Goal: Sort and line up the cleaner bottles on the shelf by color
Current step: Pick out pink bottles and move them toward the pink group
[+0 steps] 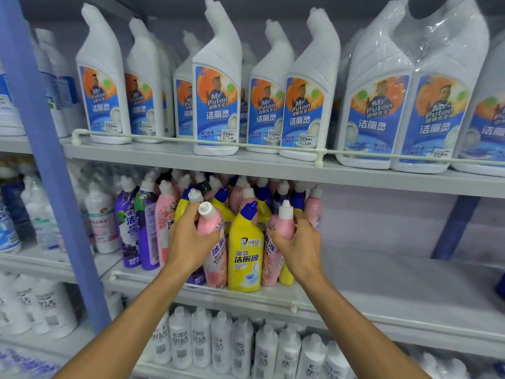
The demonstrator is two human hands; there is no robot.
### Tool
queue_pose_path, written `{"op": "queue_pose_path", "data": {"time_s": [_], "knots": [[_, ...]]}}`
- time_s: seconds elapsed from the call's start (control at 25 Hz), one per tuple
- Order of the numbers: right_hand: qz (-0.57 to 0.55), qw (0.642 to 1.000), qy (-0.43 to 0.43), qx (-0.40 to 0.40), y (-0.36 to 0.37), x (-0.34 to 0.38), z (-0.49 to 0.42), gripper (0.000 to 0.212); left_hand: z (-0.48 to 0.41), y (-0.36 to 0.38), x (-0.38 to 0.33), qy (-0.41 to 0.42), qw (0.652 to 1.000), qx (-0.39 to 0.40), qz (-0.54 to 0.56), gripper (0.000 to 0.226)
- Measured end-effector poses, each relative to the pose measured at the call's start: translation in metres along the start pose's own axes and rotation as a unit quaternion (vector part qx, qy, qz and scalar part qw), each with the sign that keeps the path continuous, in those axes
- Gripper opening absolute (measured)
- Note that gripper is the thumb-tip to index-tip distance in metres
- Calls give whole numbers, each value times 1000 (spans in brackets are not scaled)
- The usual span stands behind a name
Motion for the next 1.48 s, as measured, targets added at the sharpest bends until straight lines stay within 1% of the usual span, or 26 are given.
{"op": "queue_pose_path", "data": {"time_s": [0.08,0.2,0.32,0.48,0.6,0.72,0.84,1.0,1.28,1.4,1.48], "knots": [[-16,1000,-3,8,-4,-1,1,39,3,-10,0,7,999,18,30,49],[-47,998,-16,23,-14,8,3,38,4,-27,-9,28,998,36,51,56],[-56,997,-41,29,-28,22,-3,35,6,-43,-25,60,996,42,56,60],[-95,992,-62,58,-46,37,-10,37,15,-50,-45,93,992,52,68,64],[-123,987,-70,78,-62,39,-10,45,16,-55,-55,102,989,48,97,63],[-141,984,-75,85,-80,35,-9,47,19,-50,-74,112,986,55,114,62],[-140,983,-75,92,-102,26,-11,44,23,-16,-99,117,981,91,126,63],[-125,984,-67,109,-144,3,-19,49,27,55,-126,121,972,130,151,62],[-115,980,11,161,-234,-72,-38,48,33,193,-171,75,952,214,205,61],[-147,979,37,135,-266,-101,-34,49,42,244,-182,62,945,243,208,60],[-178,973,55,136,-273,-116,-34,59,41,263,-184,63,943,246,216,58]]}}
Point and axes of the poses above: each hand's wrist, its own z-axis away from the middle knuckle, its own y-axis out of the palm, x = y × z, the point moved 7 cm from there along -z, towards the middle knuckle, and after that the axes turned 11 degrees about -z, right-handed, at the moved point
